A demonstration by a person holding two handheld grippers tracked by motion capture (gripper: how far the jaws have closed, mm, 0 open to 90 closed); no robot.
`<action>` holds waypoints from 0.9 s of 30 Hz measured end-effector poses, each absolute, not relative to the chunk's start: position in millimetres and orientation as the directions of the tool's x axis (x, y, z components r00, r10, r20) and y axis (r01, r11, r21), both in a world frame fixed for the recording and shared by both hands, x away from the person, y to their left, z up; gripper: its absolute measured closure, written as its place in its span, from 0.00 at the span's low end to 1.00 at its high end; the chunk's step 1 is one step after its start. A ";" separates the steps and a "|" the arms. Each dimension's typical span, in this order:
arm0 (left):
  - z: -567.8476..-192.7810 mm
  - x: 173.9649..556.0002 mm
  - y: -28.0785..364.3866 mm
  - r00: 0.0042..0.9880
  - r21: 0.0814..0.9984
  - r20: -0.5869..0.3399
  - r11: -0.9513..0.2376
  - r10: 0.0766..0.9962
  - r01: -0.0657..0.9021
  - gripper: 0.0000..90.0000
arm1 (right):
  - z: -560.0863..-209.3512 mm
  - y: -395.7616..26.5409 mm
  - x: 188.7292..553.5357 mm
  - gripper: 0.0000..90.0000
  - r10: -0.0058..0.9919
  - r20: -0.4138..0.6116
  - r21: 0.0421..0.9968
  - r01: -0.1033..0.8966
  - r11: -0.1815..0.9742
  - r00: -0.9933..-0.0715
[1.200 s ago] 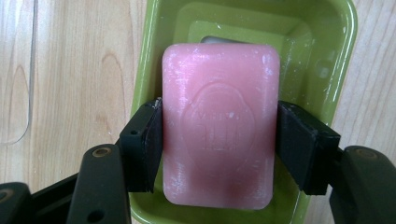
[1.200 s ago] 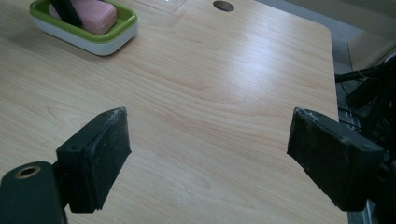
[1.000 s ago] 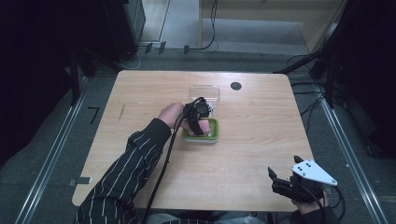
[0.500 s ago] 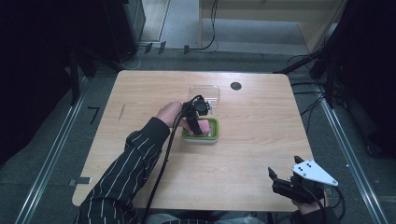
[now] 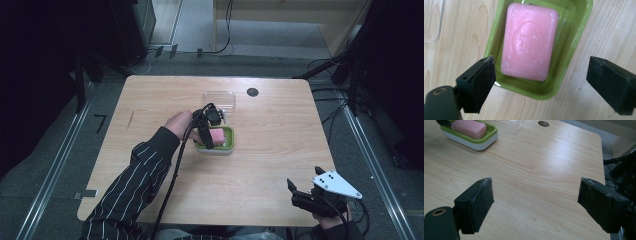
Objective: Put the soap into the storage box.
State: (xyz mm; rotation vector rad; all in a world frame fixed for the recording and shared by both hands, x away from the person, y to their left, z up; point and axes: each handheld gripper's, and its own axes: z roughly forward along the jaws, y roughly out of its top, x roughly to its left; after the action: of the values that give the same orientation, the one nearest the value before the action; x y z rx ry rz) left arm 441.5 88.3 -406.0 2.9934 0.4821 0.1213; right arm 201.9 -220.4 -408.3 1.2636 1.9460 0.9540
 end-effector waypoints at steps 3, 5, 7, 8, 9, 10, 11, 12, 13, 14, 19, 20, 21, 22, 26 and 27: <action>-403.0 437.2 90.3 0.944 0.119 0.067 -0.942 0.324 0.315 0.09 | -408.2 -220.7 201.8 0.15 0.932 -0.111 0.830 0.484 0.278 -0.345; -401.1 433.3 92.2 0.940 0.111 0.067 -0.939 0.334 0.325 0.09 | -408.2 -221.1 201.8 0.15 0.932 -0.112 0.830 0.483 0.278 -0.344; -399.4 429.6 93.9 0.937 0.111 0.069 -0.936 0.343 0.335 0.09 | -408.1 -221.3 201.7 0.15 0.933 -0.111 0.830 0.484 0.277 -0.342; -399.4 429.6 93.9 0.937 0.111 0.069 -0.936 0.343 0.335 0.09 | -408.1 -221.3 201.6 0.15 0.933 -0.112 0.830 0.484 0.277 -0.342; -397.7 425.9 96.2 0.934 0.113 0.073 -0.933 0.350 0.341 0.09 | -408.1 -221.4 201.6 0.15 0.933 -0.111 0.831 0.483 0.276 -0.341; -397.7 425.9 96.2 0.934 0.113 0.073 -0.933 0.350 0.341 0.08 | -408.1 -221.3 201.6 0.15 0.933 -0.111 0.830 0.484 0.276 -0.341; -396.3 423.6 97.3 0.933 0.109 0.072 -0.932 0.353 0.345 0.08 | -408.1 -221.2 201.6 0.15 0.932 -0.113 0.830 0.484 0.279 -0.343; -394.5 419.9 100.0 0.931 0.100 0.070 -0.931 0.359 0.351 0.08 | -408.1 -220.9 201.4 0.15 0.933 -0.112 0.829 0.485 0.277 -0.342; -393.9 416.2 102.2 0.928 0.109 0.073 -0.928 0.364 0.356 0.08 | -408.1 -220.9 201.4 0.15 0.933 -0.112 0.829 0.485 0.277 -0.342; -393.9 416.2 102.2 0.928 0.109 0.073 -0.928 0.364 0.356 0.08 | -408.1 -220.9 201.4 0.15 0.933 -0.112 0.829 0.485 0.277 -0.342; -392.9 399.7 114.8 0.922 0.094 0.073 -0.923 0.381 0.374 0.08 | -408.3 -221.2 201.2 0.15 0.933 -0.112 0.830 0.484 0.278 -0.343; -392.9 397.9 116.6 0.920 0.093 0.068 -0.921 0.386 0.379 0.08 | -408.3 -221.1 201.2 0.15 0.933 -0.112 0.830 0.484 0.278 -0.343; -392.9 397.9 116.6 0.920 0.093 0.068 -0.921 0.386 0.379 0.08 | -408.3 -221.1 201.2 0.15 0.933 -0.112 0.830 0.484 0.278 -0.343; -392.7 392.8 121.4 0.916 0.087 0.072 -0.917 0.395 0.389 0.08 | -408.2 -220.8 201.1 0.15 0.932 -0.114 0.830 0.482 0.279 -0.343; -393.1 384.1 127.7 0.909 0.081 0.070 -0.910 0.412 0.406 0.07 | -408.1 -220.3 201.0 0.15 0.932 -0.114 0.830 0.482 0.280 -0.344; -393.9 381.0 129.7 0.907 0.087 0.069 -0.908 0.416 0.410 0.07 | -408.1 -220.3 201.0 0.15 0.932 -0.114 0.830 0.482 0.280 -0.344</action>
State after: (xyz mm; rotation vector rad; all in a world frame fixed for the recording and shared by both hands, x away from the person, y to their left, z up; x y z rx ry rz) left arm 381.0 129.7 -393.9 2.9983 0.6497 0.1319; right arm 201.0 -220.3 -408.1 1.2662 1.9429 0.9502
